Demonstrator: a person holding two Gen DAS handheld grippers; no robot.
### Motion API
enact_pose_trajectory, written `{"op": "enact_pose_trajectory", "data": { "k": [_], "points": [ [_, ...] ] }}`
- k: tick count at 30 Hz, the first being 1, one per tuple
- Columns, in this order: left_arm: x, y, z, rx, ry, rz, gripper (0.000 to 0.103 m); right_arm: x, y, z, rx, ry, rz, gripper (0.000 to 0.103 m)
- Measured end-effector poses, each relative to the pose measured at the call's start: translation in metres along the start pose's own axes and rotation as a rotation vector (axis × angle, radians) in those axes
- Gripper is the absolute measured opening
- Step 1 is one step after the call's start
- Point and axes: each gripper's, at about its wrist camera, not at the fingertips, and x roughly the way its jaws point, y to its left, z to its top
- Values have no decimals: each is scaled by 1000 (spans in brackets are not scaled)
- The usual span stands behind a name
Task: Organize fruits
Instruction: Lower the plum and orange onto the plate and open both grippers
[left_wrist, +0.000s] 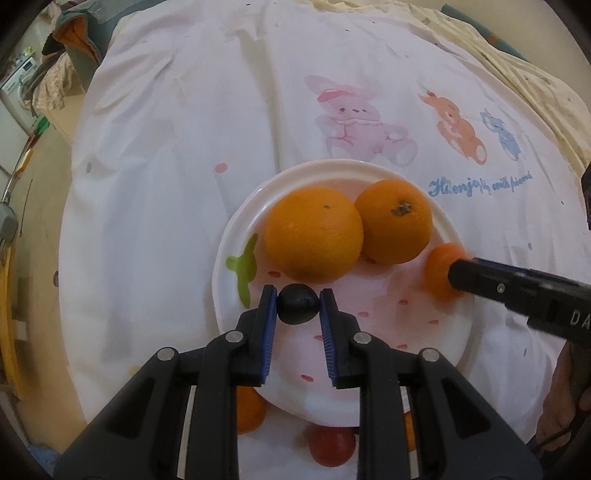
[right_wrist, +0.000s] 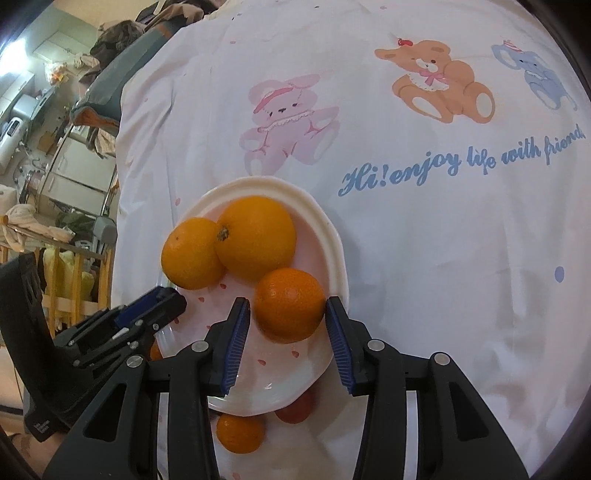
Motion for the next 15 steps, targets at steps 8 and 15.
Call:
{"op": "enact_pose_trajectory", "data": {
  "k": [8,15],
  "points": [
    [-8,-4,1,3,-24,-11,72,-18,-4,4,33,-55,21,66],
    [-19,-3,0,7,-41,-12,73,-43,-6,5,54,-129,33,97]
  ]
}}
